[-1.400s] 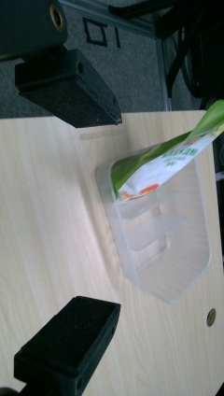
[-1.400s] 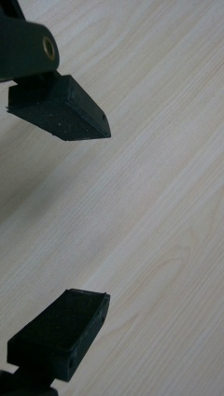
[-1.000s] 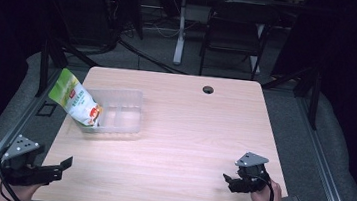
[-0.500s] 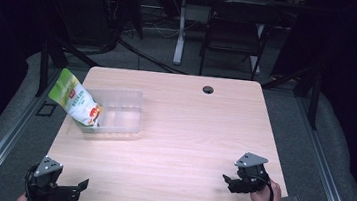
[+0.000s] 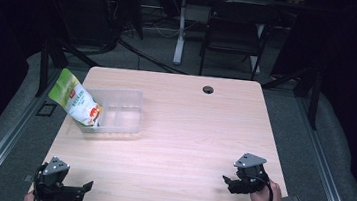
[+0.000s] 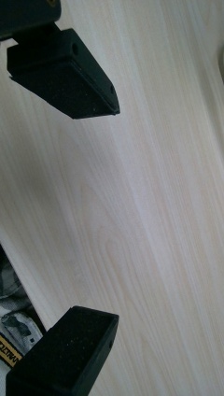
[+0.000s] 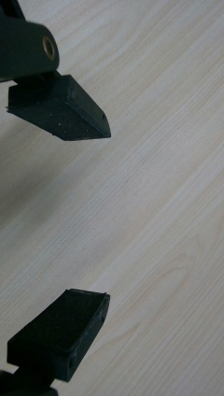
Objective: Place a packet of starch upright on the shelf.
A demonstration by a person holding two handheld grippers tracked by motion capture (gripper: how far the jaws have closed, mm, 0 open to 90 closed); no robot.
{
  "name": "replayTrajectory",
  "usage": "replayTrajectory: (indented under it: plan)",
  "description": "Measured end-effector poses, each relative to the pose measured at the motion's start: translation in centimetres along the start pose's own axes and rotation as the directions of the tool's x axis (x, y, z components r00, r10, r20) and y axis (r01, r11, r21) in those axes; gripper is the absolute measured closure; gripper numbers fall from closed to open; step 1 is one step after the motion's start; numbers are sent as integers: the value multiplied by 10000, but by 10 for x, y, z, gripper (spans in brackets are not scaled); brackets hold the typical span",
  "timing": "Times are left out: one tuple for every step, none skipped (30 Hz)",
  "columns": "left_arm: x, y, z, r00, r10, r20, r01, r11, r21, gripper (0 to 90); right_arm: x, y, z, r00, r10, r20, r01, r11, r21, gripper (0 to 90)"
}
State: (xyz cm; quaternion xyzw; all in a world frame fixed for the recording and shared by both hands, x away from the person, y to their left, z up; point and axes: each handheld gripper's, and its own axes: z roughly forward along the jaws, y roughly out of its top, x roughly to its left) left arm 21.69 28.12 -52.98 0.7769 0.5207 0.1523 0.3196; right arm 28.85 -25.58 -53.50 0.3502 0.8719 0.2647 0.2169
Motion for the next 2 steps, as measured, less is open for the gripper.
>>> replayTrajectory:
  plan:
    - [0, 0, 0, 10000, -20, -1, 20, 10000, -3, 26, 0, 0, 0, 10000, 38, -18, -38, 10000, -50, 160]
    - [0, 0, 0, 10000, -20, -1, 20, 10000, -3, 25, 0, 0, 0, 10000, 27, -20, -27, 10000, -30, 160]
